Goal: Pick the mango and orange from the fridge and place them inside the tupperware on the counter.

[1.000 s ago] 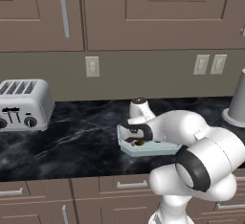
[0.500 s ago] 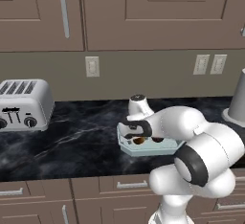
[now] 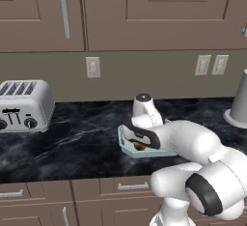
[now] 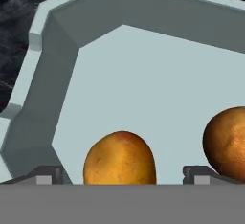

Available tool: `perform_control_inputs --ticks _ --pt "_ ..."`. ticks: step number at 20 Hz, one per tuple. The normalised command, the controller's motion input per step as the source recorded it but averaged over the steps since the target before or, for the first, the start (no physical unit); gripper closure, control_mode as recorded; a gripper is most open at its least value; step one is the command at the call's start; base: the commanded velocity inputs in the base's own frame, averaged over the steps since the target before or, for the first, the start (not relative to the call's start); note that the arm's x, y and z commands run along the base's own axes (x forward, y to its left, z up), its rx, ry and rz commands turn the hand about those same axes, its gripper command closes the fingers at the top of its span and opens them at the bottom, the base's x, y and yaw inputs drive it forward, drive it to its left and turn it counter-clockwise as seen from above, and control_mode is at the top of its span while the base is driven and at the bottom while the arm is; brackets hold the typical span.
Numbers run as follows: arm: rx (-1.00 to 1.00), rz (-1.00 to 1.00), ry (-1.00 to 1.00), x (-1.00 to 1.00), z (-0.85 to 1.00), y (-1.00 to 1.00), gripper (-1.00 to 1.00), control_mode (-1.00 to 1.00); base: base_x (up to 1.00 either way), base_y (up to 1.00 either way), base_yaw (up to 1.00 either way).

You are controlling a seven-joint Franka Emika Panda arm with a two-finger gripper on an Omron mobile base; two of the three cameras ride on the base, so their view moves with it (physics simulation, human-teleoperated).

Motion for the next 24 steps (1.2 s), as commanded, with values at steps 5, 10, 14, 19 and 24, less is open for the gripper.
perform_control_inputs --ticks 5,10,14,19,24 --pt "0.06 0.0 0.0 0.05 0.0 -0.06 -1.0 -1.0 0.0 0.0 0.0" --pt "0.02 0.0 -0.27 -0.23 0.2 -0.03 -1.0 -1.0 0.0 0.0 0.0" --pt "0.03 0.0 -0.45 -0.6 0.46 0.0 -1.0 -1.0 0.0 0.0 0.0" --pt "0.04 0.0 -0.26 -0.61 0.58 0.0 -1.0 -1.0 0.0 0.0 0.0" --pt "0.07 0.0 -0.05 -0.5 0.78 0.0 -1.0 -1.0 0.0 0.0 0.0"
